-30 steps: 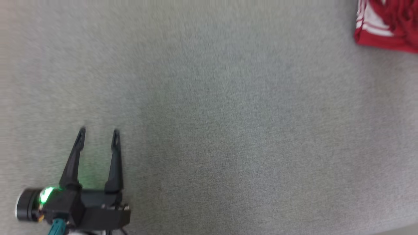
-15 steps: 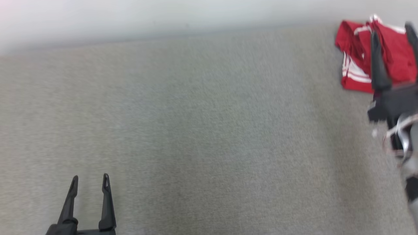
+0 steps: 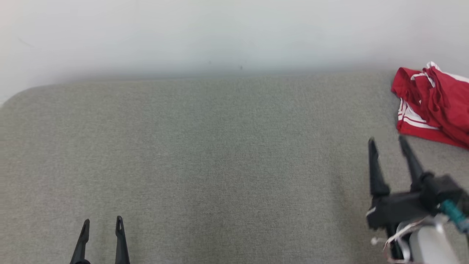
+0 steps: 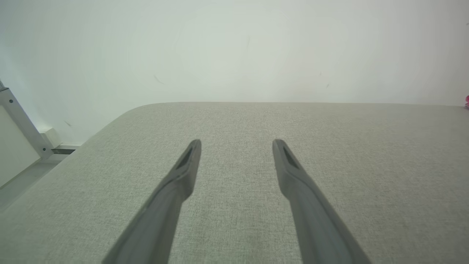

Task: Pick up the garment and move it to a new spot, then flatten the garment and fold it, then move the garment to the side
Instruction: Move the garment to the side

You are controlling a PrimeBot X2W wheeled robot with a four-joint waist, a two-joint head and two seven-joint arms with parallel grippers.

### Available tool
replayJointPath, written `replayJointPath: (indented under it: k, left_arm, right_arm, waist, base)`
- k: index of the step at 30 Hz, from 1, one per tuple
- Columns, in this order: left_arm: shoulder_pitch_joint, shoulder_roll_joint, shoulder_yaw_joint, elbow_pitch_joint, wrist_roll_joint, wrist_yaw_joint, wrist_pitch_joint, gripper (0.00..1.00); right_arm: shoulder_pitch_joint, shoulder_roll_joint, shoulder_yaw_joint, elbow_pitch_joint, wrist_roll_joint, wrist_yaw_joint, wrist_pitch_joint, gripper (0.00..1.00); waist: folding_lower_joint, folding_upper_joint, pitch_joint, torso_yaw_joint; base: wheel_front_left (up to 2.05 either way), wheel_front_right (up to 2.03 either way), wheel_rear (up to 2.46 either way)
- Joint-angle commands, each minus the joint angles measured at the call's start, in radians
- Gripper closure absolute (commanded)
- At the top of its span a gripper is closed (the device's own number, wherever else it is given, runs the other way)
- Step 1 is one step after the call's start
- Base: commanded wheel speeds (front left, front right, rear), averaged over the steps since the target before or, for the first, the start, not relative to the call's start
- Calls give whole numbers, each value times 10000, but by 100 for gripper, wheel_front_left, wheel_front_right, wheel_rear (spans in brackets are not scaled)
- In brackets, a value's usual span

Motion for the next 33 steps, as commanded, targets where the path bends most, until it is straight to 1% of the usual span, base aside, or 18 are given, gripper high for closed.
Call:
replayJointPath:
  k: [1,6,13,20,25,33]
  left_arm:
    - [108,-18,-47,72,-69,21,-30,0]
    - [165,-17,-211,341,-70,-16,-31,0]
    - [219,-18,-417,703,64,-131,-30,0]
    - [185,-19,-597,912,24,-252,-31,0]
    - [198,-18,-717,959,34,-334,-31,0]
    - [205,-16,-734,1123,137,-214,-30,0]
  right_arm:
    - [423,222,-37,-18,-117,-29,5,0]
    - [1554,946,-193,-130,-238,-29,4,0]
    - [2853,1517,-366,-302,-344,-29,4,0]
    - [3360,1635,-363,-220,-378,-29,4,0]
    - [3365,1645,-340,-228,-73,-29,4,0]
    - [3314,1647,-424,-428,-273,-29,4,0]
  waist:
    - [2,2,-329,240]
    - [2,2,-624,373]
    - [2,2,-874,405]
    - [2,2,-952,375]
    - [2,2,-948,343]
    - [2,2,-947,249]
  base:
    - [0,0,0]
    - [0,0,0]
    - [0,0,0]
    - [0,0,0]
    - [0,0,0]
    - [0,0,0]
